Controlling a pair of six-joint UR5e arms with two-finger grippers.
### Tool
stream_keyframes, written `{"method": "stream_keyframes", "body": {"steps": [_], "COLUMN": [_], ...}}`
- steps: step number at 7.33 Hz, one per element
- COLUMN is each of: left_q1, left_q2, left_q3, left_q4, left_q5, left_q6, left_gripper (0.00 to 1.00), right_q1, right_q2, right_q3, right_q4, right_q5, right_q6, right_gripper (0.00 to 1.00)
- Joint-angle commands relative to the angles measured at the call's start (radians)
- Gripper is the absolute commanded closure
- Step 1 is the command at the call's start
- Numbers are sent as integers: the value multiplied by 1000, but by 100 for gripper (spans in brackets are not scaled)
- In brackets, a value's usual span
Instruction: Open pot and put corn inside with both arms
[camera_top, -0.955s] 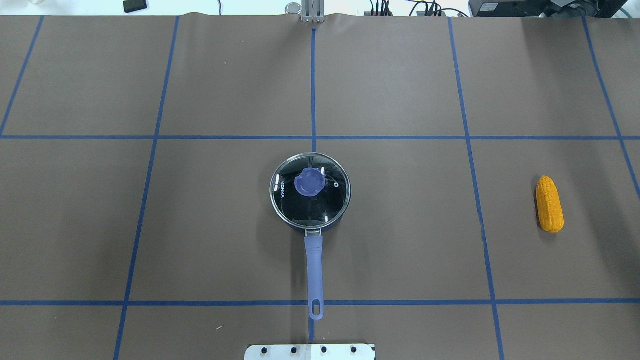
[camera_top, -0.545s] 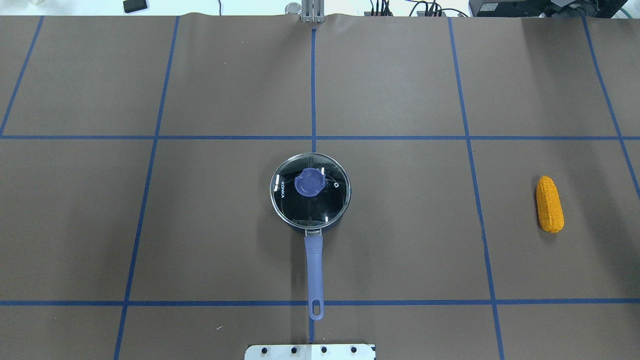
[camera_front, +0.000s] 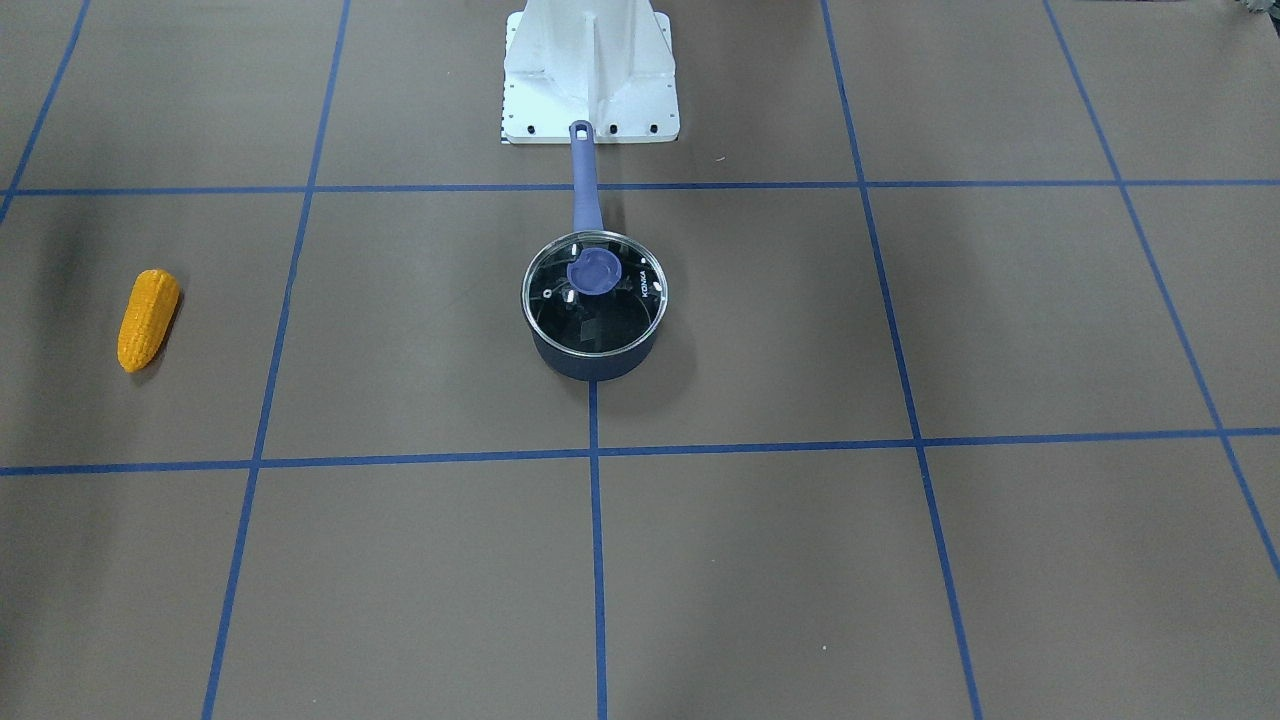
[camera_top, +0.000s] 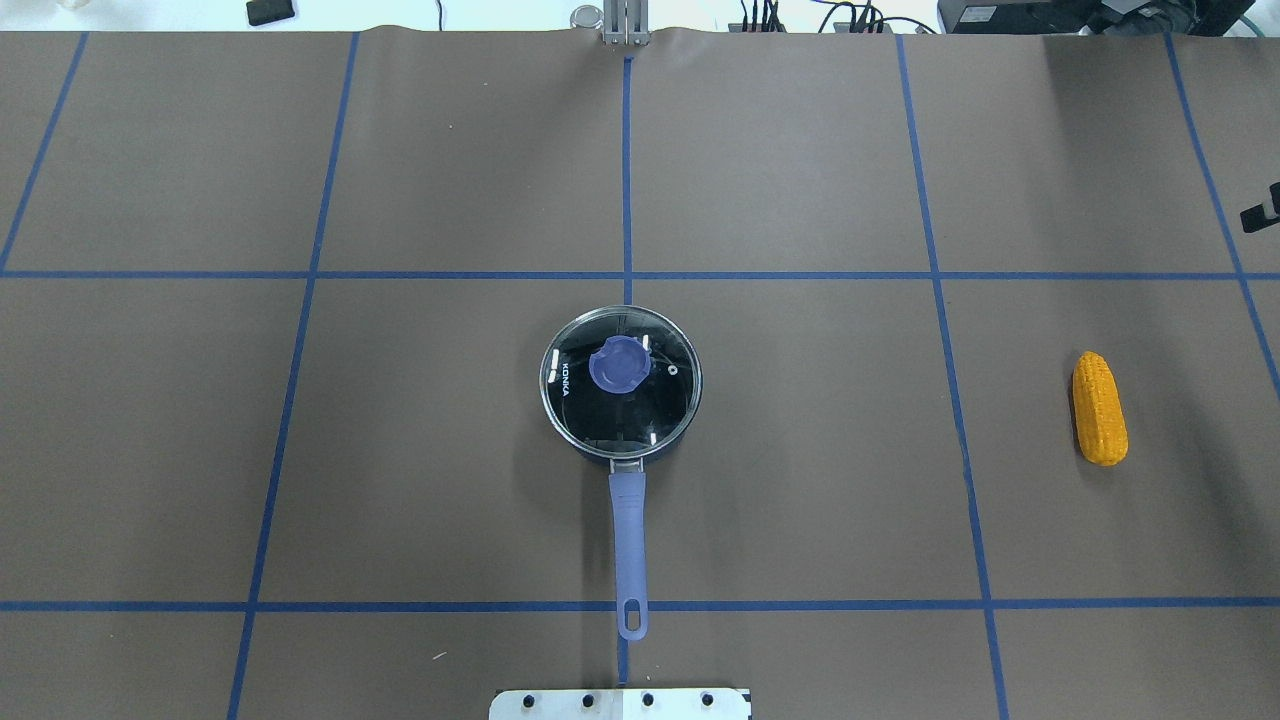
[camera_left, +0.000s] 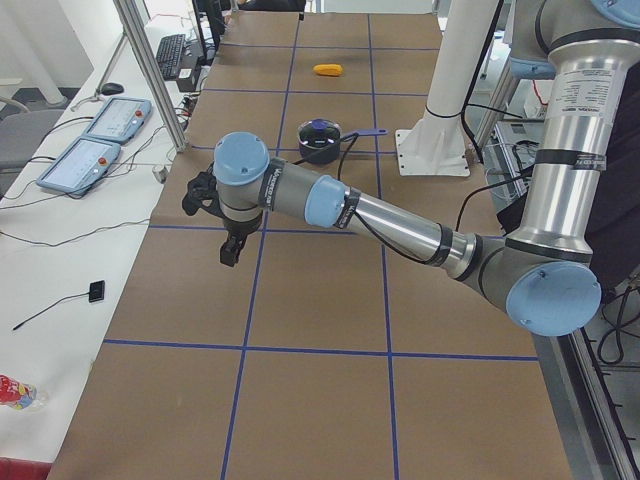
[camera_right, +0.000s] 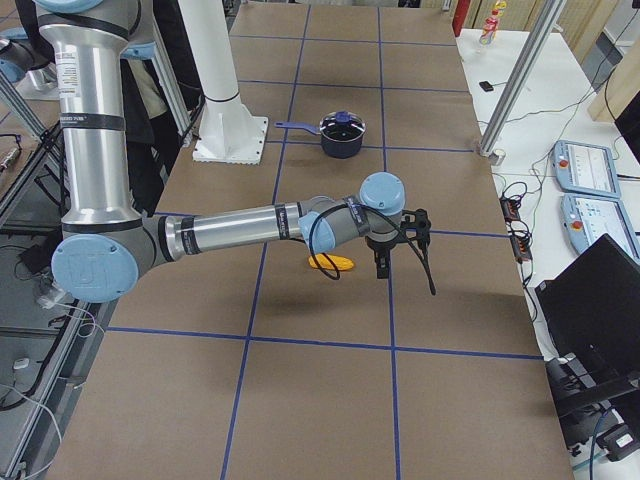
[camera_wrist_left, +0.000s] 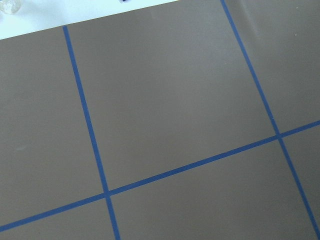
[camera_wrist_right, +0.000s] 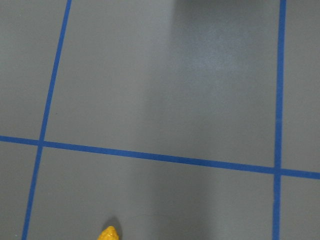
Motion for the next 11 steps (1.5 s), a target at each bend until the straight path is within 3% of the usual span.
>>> {"method": "stream_keyframes", "body": {"steps": [1, 2, 3, 6, 9, 11], "left_q1": [105, 178, 245, 527, 825, 930], "left_q2": [-13, -43, -80, -173, -351, -471], "left_q3": [-107, -146, -179, -305, -298, -254], "left_q4": [1, 1, 1, 2, 74, 142], "left_q5": [5, 15, 43, 233, 473, 561], "left_q6": [-210, -343, -467, -903, -1172, -1267], "left_gripper": [2, 2, 2, 2, 2, 2], "right_q1": [-151, -237, -282, -350, -393, -428], "right_q2": [4, 4, -4, -56, -116, -97], "right_q3": [13, 7, 6, 13, 15, 15], "right_q4": [117, 124, 125, 138, 228, 230], "right_q5": [-124, -220, -250, -258, -247, -249], "right_q6": [193, 199, 198, 190, 207, 259], "right_gripper": [0, 0, 1, 1, 1, 1]}}
